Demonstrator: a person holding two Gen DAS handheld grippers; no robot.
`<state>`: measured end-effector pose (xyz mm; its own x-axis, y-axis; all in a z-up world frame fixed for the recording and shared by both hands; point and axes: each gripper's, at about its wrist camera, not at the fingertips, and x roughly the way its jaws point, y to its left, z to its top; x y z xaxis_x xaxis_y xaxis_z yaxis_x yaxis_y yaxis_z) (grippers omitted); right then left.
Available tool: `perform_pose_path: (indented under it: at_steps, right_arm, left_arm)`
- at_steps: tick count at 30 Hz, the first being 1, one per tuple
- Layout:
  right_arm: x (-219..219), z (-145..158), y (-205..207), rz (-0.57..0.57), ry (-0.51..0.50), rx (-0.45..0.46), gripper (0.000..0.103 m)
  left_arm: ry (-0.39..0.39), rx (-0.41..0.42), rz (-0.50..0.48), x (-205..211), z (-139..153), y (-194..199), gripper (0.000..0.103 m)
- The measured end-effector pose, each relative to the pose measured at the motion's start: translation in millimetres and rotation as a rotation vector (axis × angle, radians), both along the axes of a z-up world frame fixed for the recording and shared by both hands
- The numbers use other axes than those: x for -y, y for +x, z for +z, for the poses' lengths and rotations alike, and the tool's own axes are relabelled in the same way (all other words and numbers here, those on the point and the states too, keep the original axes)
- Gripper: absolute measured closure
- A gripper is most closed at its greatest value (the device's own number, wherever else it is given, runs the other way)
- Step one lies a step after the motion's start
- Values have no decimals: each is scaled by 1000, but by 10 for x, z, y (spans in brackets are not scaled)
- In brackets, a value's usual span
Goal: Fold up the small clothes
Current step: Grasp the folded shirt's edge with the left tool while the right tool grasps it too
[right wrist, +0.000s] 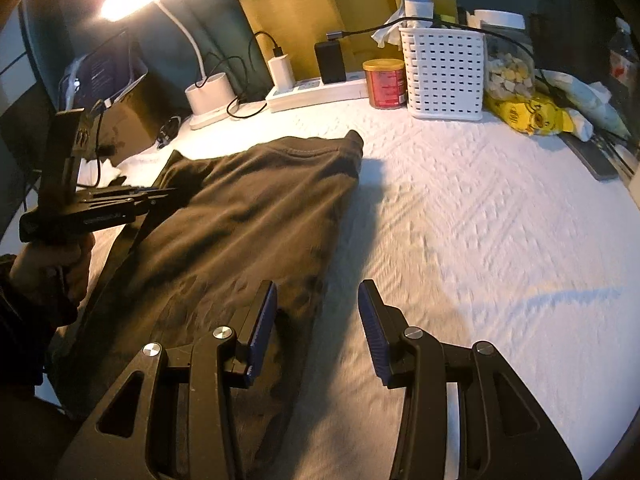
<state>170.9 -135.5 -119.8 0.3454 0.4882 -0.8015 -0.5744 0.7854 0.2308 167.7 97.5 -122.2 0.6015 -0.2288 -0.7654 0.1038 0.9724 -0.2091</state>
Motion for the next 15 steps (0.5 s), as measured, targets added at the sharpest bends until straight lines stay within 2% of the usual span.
perform_pose_path:
  at_steps: [2,6,15]
  right_arm:
    - [-50,-6,113,4,3,-1,58]
    - [-177,-18,378,16,7,-12,58]
    - [-559,-181,945,34,50,-116,58]
  left_arm:
    - [-16,19,-4,-68,57,-4,99]
    - [-8,48,-14,-129,175,-50,99]
    - [-16,64,-28,-239,277,-47,99]
